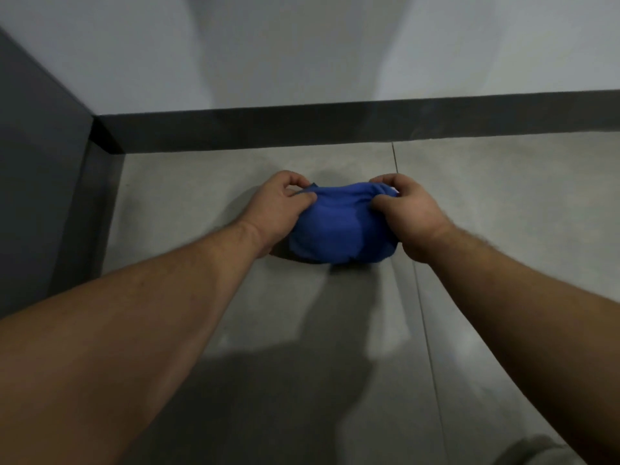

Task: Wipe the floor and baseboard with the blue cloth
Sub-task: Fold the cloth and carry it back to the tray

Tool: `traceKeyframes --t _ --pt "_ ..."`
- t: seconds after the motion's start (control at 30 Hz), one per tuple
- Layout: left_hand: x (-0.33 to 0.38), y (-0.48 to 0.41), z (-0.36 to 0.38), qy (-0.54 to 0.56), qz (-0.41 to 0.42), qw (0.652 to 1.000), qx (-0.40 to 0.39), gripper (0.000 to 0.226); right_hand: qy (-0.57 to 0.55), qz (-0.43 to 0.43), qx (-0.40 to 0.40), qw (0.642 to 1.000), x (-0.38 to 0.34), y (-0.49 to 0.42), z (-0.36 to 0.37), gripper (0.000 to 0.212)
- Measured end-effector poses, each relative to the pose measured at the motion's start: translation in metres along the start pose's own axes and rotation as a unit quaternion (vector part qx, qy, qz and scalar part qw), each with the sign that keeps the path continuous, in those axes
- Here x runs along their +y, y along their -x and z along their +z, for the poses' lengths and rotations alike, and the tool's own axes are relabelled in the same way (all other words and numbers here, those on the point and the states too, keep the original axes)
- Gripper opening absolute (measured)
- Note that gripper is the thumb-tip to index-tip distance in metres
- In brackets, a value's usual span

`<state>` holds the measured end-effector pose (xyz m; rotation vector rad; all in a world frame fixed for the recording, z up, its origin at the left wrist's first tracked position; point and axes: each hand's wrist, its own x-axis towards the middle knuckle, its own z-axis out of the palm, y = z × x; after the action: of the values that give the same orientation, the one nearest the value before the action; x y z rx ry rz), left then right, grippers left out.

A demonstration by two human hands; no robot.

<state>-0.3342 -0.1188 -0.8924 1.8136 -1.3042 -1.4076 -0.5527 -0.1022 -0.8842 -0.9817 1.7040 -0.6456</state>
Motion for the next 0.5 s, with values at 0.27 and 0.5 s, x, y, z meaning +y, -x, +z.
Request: traceKeyframes --t 0.27,0.5 --pt "-0.012 0.01 0.011 -0.137 0.021 0.99 0.035 0.078 0.088 -0.039 0.075 0.992 0.026 -0.004 -0.003 0.074" --pt "-0.009 0.01 0.009 -0.419 0.157 0.894 0.0 0.049 0.339 -0.091 0.101 0.931 0.046 0.006 -0.001 0.046"
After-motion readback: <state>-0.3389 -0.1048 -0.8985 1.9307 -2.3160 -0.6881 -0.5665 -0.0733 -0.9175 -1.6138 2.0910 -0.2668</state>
